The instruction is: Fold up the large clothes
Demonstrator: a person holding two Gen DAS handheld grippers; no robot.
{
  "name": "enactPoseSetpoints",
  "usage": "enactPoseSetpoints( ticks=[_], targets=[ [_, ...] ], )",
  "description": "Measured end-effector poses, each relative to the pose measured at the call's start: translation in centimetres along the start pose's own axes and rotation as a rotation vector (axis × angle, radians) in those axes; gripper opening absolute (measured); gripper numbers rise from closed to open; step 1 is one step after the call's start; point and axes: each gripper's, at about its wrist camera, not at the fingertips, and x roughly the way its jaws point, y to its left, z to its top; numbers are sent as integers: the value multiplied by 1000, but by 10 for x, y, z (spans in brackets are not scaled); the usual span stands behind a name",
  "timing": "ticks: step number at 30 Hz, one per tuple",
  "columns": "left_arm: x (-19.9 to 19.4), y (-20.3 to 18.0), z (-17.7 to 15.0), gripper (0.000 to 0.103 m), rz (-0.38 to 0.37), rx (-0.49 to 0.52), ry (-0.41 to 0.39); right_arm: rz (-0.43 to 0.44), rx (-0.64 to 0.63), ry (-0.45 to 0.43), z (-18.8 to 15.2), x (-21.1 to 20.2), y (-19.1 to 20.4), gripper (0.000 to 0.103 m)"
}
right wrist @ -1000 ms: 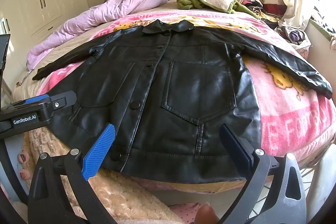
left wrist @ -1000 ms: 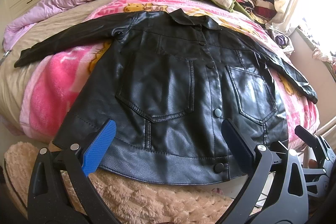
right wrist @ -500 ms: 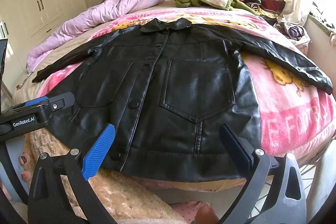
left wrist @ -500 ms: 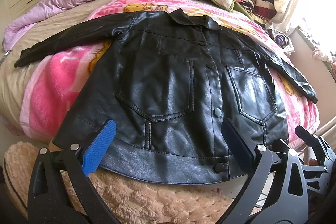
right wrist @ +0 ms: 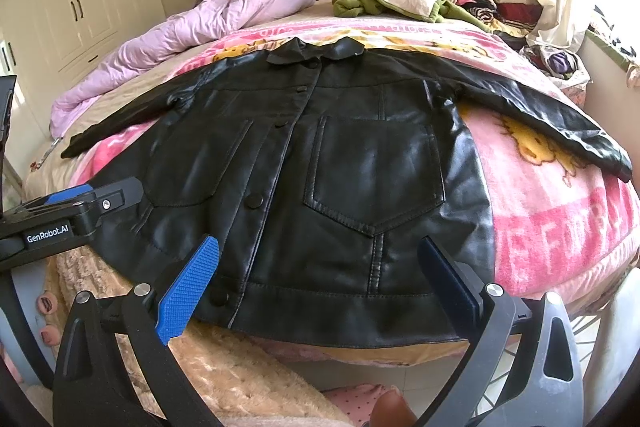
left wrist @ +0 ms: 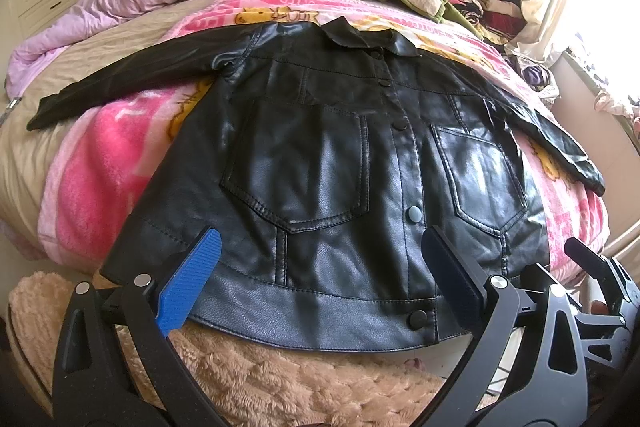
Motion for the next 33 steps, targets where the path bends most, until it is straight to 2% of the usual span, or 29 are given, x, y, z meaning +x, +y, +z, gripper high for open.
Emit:
enactPoseSetpoints(
  ticks=[20,33],
  targets=[
    [-3,-3,10,94,5,18,0,16,-5,-4,4,0,2,99],
    [14,0,47,94,16,35,-19,55,3,-34,39,11,10,99]
  ],
)
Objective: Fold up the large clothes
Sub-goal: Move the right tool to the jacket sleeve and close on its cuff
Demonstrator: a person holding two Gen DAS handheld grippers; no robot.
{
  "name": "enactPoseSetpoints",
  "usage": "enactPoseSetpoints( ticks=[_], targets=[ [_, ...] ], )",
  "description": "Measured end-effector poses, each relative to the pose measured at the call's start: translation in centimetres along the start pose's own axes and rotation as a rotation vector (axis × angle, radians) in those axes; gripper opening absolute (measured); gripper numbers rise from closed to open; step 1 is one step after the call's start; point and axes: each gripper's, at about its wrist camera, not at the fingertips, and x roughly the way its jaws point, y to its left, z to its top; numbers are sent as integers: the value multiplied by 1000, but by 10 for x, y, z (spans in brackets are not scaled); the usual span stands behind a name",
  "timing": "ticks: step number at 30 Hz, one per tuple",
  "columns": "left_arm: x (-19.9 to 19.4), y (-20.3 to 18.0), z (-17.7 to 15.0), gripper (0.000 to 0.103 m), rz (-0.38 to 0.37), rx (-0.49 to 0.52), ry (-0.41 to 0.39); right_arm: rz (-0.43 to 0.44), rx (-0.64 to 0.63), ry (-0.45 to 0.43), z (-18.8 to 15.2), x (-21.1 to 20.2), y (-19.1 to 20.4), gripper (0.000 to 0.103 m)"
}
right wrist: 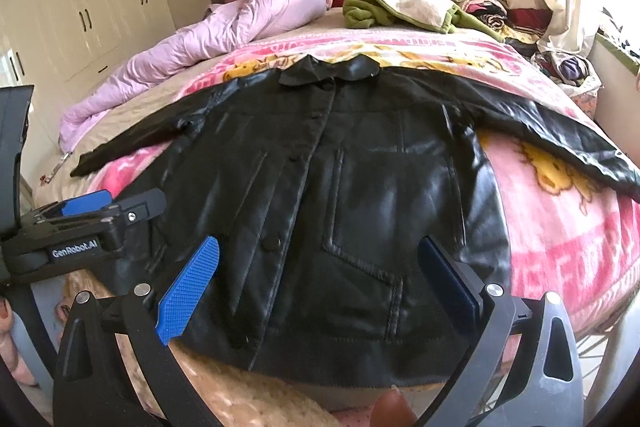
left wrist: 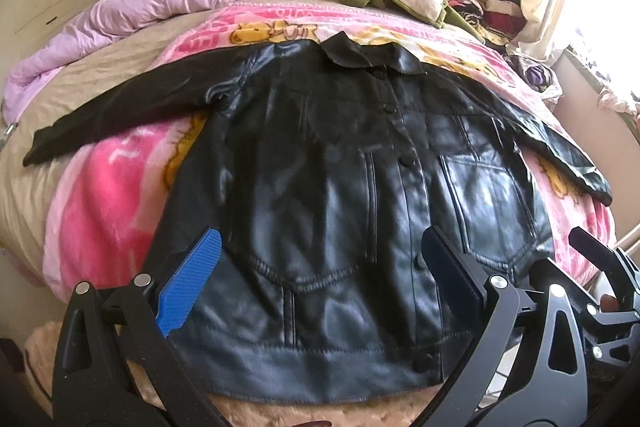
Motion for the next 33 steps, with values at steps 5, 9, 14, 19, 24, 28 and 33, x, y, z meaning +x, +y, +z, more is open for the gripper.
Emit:
enactPoseSetpoints(
  ticks=[5,9,14,19,24,28,33],
  targets=[
    [6,8,19,94,13,-13,-5,30,11,-13,22,6,0,99],
    [11,15,35,94,22,-17,-13,60,32,-32,44,11,0,99],
    [18,23,55,94,9,-34,-10,69,36,-49,66,20,3,99],
    [21,28,76,94,16,-52,-26,81,45,-47,84,32,-1,99],
    [27,29,98,94,11,-64,-31,80,54,-42,103,46,-3,99],
    [36,22,113,94,28,-49,-28,81,66,-49,117,55,-9,99],
    [46,9,130,94,0,-27,-25,50,107,-75,135,62,-27,99]
  ],
)
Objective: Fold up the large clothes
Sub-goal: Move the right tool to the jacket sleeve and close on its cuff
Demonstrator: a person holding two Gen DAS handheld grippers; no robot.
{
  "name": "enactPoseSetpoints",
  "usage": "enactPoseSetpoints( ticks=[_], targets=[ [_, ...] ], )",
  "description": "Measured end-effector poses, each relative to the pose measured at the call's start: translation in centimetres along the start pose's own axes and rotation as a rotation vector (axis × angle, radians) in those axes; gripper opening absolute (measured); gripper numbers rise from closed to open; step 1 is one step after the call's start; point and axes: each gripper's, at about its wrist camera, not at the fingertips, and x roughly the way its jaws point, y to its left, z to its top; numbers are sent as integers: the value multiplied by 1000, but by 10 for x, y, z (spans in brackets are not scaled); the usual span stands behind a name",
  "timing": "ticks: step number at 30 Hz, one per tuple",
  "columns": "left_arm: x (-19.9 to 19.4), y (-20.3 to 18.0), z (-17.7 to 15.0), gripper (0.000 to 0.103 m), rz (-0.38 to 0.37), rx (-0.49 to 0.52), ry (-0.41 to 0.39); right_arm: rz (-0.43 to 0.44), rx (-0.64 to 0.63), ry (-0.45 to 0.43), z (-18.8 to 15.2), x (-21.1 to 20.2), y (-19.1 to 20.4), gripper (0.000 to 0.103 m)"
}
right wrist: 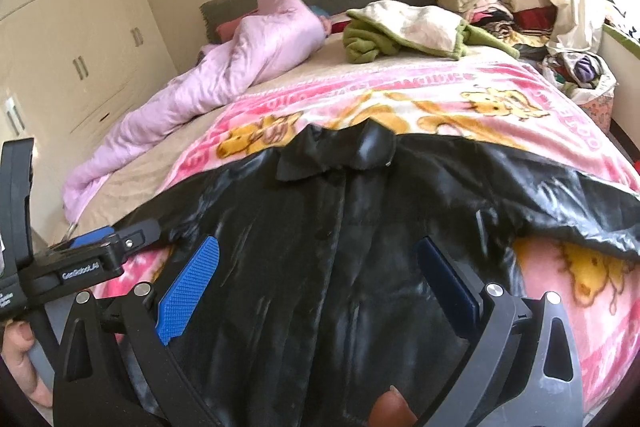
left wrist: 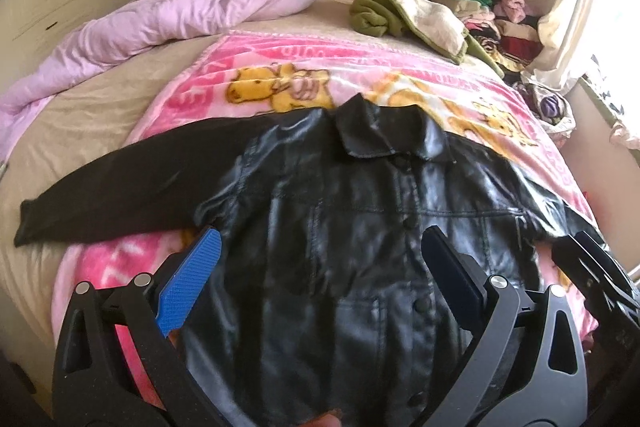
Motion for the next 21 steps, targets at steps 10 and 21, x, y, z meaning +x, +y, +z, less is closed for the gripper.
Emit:
enactPoseSetpoints(
  ticks=[10,21],
  targets=[
    [28,-34,27,94,-77,43,15,-103,127,-37,21,7,-60,99],
    [65,-57,40,94,-41,67,38,-256,286,-62,25,13,-135,99]
  ],
)
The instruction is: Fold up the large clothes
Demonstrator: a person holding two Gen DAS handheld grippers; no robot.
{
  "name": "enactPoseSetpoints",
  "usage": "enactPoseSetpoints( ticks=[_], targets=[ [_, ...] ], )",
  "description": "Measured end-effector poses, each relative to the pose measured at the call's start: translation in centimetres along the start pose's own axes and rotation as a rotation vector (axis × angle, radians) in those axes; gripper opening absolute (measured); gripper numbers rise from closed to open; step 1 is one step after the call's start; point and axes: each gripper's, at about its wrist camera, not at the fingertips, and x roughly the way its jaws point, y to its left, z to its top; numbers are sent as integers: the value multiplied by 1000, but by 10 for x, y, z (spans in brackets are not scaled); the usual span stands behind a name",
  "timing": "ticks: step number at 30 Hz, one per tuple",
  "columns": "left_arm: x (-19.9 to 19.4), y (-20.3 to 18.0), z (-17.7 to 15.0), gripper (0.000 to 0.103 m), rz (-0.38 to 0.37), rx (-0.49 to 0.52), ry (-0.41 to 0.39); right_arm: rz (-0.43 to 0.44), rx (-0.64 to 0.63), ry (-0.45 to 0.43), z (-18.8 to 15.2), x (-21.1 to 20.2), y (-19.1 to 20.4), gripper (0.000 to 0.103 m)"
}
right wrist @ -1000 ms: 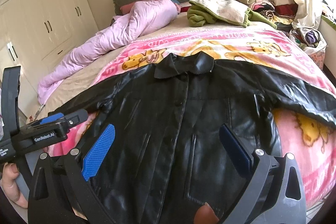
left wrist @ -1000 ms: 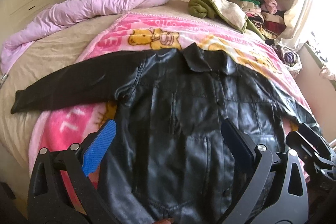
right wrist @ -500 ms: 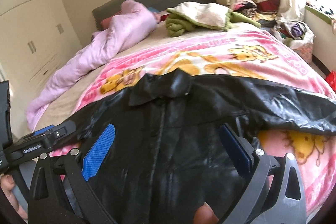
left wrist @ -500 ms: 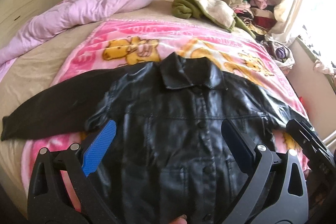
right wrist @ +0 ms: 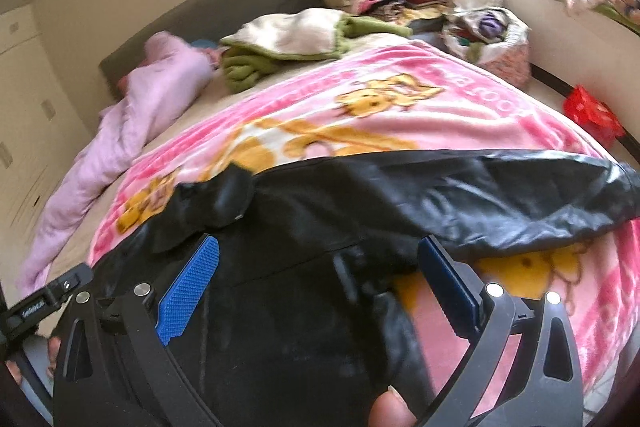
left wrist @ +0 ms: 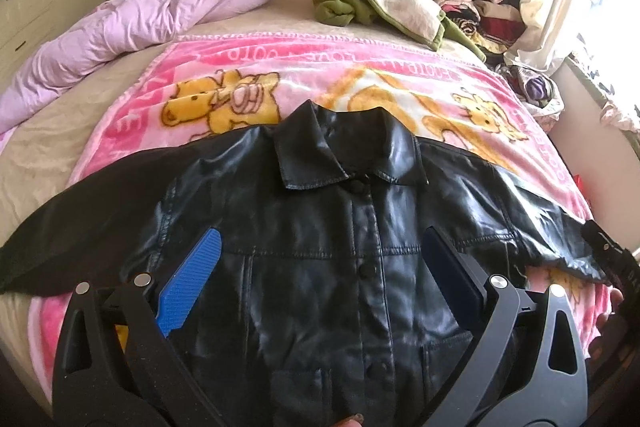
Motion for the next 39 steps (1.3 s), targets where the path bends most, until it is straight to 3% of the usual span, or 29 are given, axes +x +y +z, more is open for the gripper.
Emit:
enactPoseSetpoints(
  ticks=[9,15,22,25,32,39],
  targets=[
    [29,-19,7,94,-40,12,-11,-90,171,-18,15,15,-63,99],
    [58,-30,1,94,-33,28,41,-175,305,-27,17,23,-119,99],
    [79,-44,-20,94,-43,63,78,-249,580,-9,-2,33,-197,99],
    [86,-52,-29,94,-51,84,90,-299,630,20,-10,38,-220,99],
    [99,-59,-40,94,-103,102,108,-324,735,28,-15,49,-269,99],
    [95,-40,-32,94,-103,44,94,-275,850,-7,-5,57,-304,99]
  ],
)
